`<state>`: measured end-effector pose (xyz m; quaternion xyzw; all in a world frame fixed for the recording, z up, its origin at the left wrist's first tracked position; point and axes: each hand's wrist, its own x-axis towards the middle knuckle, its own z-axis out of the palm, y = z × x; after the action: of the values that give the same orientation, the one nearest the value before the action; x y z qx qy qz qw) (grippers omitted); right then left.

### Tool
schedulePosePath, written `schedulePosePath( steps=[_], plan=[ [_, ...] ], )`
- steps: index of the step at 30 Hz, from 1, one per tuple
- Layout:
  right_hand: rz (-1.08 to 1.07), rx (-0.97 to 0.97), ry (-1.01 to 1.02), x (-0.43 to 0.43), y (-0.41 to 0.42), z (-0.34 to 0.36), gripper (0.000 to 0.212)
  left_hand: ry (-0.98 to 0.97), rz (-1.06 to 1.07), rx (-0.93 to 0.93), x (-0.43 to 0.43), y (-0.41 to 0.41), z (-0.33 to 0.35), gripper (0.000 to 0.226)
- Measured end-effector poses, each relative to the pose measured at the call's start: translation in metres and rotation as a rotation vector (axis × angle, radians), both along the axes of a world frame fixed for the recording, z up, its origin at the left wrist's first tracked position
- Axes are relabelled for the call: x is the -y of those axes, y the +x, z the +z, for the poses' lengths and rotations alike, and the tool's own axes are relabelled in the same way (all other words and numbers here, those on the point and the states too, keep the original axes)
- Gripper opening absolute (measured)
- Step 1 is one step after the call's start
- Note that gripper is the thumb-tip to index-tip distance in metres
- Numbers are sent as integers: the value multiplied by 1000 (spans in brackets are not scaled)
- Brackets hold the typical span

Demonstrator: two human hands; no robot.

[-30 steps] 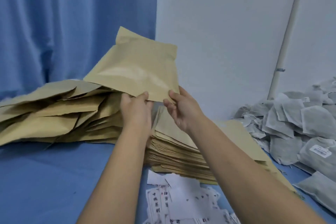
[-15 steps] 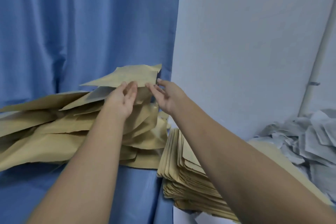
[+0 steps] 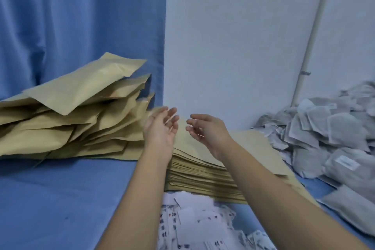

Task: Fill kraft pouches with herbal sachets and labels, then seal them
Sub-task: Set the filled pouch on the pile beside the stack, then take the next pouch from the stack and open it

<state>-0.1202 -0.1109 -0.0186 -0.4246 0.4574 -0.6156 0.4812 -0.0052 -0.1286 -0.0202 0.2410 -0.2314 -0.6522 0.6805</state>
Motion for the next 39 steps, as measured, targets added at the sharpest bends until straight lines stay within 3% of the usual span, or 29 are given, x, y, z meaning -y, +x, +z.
schedulePosePath(
  steps=[2, 6, 10, 13, 16, 19, 22, 24, 27, 28, 31, 35, 37, 39],
  plan=[
    [-73, -275, -3, -15, -26, -15, 20, -25, -45, 58, -18, -29, -9, 13],
    [-113, -1018, 0, -42, -70, -48, 25, -38, -145, 75, -52, -77, -30, 18],
    [-104, -1416, -36, -60, -96, -73, 22, 26, -268, 32, -77, -107, -53, 24],
    [-197, -1548, -110, -65, -106, -79, 25, 85, -287, 52, -86, -116, -66, 31],
    [-300, -1500, -140, -67, -108, -83, 34, 127, -230, 130, -88, -117, -70, 30],
    [-435, -1452, -149, -73, -104, -86, 30, 166, -138, 231, -87, -110, -71, 27],
    [-613, -1150, -196, -82, -103, -91, 13, 157, -60, 217, -83, -98, -67, 28],
    [-648, -992, -210, -85, -102, -96, 22, 124, -32, 151, -80, -90, -64, 37],
    [-660, -1011, -199, -87, -100, -103, 42, 149, -33, 131, -77, -79, -57, 52],
    [-652, -1049, -171, -87, -101, -104, 47, 174, -25, 147, -76, -76, -56, 49],
    [-577, -1097, -60, -88, -103, -100, 66, 184, 124, 327, -75, -67, -53, 13],
    [-547, -897, -117, -94, -95, -93, 60, -194, 434, 453, -79, -73, -51, 38],
    [-493, -691, -148, -100, -88, -89, 51, -489, 447, 551, -83, -83, -49, 47],
    [-439, -508, -141, -104, -83, -84, 44, -752, 366, 772, -86, -91, -50, 59]
  ],
)
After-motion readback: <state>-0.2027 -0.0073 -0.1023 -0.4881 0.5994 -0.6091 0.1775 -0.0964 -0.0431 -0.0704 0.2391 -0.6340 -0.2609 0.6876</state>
